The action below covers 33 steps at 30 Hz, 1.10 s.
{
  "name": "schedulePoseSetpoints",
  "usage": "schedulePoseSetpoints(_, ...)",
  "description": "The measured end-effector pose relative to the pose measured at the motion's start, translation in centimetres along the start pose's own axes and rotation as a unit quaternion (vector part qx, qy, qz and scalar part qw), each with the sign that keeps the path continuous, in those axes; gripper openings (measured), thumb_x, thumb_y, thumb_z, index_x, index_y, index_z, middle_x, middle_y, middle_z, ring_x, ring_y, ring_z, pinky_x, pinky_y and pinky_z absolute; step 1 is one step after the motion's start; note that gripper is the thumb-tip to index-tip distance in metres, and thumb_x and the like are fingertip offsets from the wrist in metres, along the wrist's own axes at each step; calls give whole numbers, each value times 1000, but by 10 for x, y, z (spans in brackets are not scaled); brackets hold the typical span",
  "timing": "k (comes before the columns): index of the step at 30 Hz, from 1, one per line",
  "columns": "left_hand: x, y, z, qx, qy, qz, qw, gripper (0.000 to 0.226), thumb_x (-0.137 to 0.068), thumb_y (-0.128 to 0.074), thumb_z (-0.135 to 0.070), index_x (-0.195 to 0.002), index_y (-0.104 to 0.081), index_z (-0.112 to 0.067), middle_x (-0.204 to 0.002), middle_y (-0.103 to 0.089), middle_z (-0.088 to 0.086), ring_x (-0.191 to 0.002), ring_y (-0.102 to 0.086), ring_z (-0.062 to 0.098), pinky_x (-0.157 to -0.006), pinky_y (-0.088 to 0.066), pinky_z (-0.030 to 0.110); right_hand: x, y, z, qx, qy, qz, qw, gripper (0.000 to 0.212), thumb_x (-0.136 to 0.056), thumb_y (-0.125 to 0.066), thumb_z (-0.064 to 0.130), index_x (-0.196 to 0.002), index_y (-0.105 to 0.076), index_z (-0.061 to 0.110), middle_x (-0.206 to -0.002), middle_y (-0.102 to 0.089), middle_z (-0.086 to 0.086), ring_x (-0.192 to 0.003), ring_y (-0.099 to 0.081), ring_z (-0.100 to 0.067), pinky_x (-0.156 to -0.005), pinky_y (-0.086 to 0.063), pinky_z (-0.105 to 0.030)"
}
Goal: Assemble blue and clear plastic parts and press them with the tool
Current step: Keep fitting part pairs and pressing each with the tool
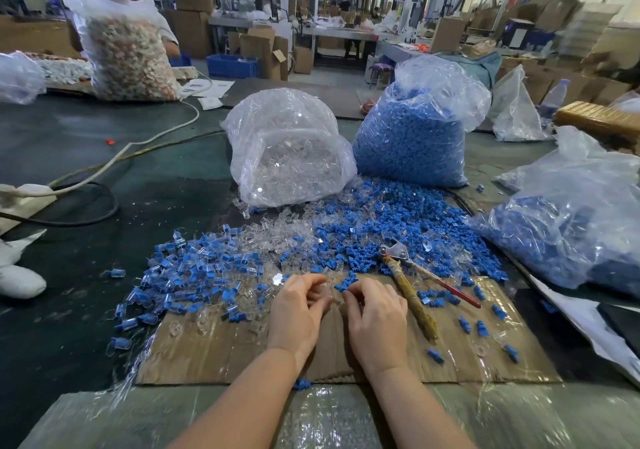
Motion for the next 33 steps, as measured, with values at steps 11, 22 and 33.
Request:
schedulePoseSetpoints(11, -1, 3, 4, 59, 46, 4, 997, 15, -87, -61, -12, -91, -65, -26, -83, -65, -12, -79, -60, -2, -68, -46, 6, 2, 1, 6, -20, 26, 23, 999, 11, -84, -66, 18, -75, -60, 15, -75, -61, 5, -76, -54, -18, -72, -35, -33)
schedulePoseSetpoints(22, 3, 1, 2, 70, 31, 34, 996, 23, -85, -63, -7, -89, -63, -30, -87, -65, -15, -84, -59, -4, -75, -46, 6, 2, -1, 7, -6, 24, 31, 999, 16, -77, -70, 18, -66, -58, 15, -66, -60, 2, -69, -55, -21, -71, -36, -35)
schedulePoseSetpoints(33, 3, 0, 4, 93, 40, 52, 994, 27, -85, -62, -3, -85, -62, -30, -86, -65, -10, -83, -60, -1, -72, -45, 4, 5, 2, 11, 1, 53, 18, 998, 16, -74, -77, 15, -66, -62, 15, -64, -63, 4, -65, -58, -19, -70, -38, -34)
Point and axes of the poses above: each hand's wrist, its own x-axis away from the middle knuckle, its own y-axis out of the back of the hand, z = x × y, the point moved 6 cm from there along -x, towards the middle knuckle
